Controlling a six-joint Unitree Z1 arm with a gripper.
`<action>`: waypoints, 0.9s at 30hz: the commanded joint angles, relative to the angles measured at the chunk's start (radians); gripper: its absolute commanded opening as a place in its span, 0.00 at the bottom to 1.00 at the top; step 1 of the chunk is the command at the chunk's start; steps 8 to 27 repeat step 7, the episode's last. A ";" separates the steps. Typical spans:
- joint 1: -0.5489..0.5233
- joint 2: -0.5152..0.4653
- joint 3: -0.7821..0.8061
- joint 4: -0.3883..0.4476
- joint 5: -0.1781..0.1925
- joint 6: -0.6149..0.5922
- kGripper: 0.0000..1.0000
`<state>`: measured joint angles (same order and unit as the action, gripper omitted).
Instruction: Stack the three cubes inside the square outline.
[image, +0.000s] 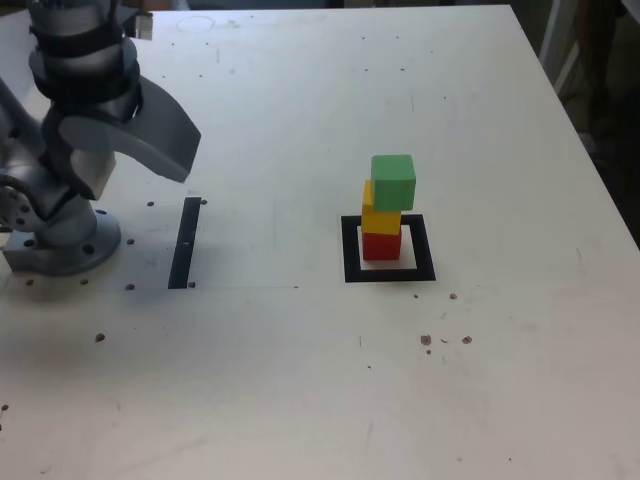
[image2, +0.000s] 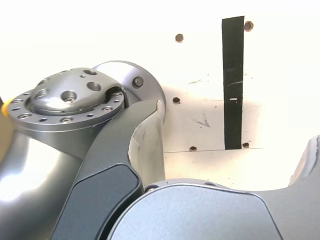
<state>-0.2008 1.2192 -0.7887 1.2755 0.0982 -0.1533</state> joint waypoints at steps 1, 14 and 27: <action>-0.002 -0.009 0.044 0.008 -0.006 -0.008 1.00; -0.002 0.012 0.041 -0.007 -0.040 0.003 1.00; -0.002 0.012 0.041 -0.007 -0.040 0.003 1.00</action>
